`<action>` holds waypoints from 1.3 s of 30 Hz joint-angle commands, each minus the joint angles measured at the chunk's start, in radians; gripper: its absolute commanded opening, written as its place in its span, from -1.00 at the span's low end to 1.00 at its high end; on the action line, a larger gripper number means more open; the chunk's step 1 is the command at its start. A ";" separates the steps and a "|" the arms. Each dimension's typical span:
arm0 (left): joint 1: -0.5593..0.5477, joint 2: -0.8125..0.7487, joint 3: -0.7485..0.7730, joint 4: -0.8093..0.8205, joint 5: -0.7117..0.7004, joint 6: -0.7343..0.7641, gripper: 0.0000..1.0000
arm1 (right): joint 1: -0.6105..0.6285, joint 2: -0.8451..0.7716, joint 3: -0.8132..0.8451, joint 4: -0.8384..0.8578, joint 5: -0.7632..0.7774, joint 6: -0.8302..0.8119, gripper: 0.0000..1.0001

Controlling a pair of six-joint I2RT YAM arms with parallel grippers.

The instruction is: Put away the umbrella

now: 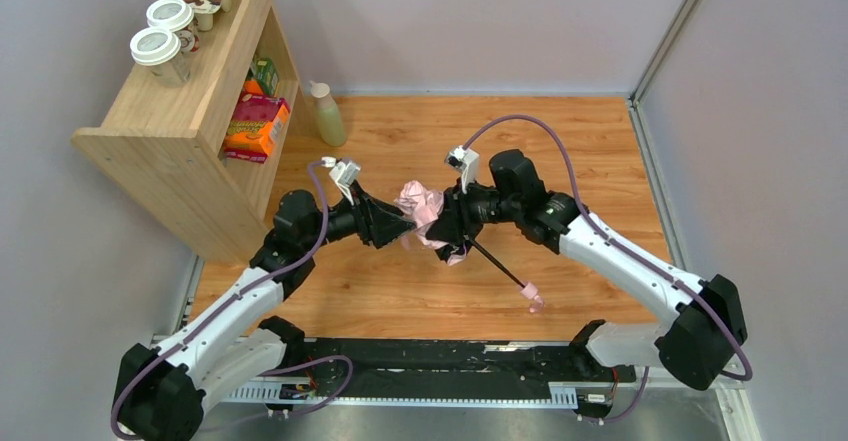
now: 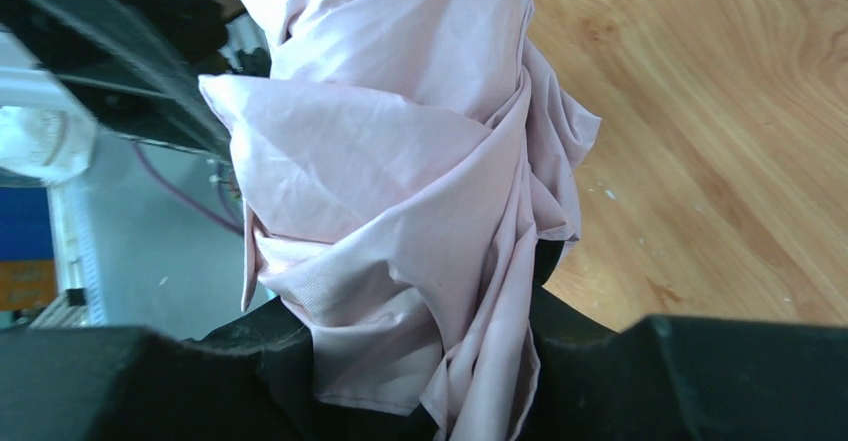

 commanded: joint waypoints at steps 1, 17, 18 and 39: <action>-0.008 0.003 -0.046 0.228 0.138 0.005 0.43 | -0.018 -0.079 0.073 -0.004 -0.156 0.075 -1.00; -0.072 -0.078 -0.102 0.221 0.111 -0.075 0.12 | -0.070 -0.180 0.135 -0.023 -0.297 0.194 -1.00; -0.074 -0.098 -0.100 0.201 0.100 -0.119 0.24 | -0.070 -0.188 0.139 -0.059 -0.274 0.157 -1.00; -0.072 -0.307 0.108 -0.774 -0.095 -1.057 0.38 | -0.051 -0.320 0.208 -0.228 -0.128 -0.360 -1.00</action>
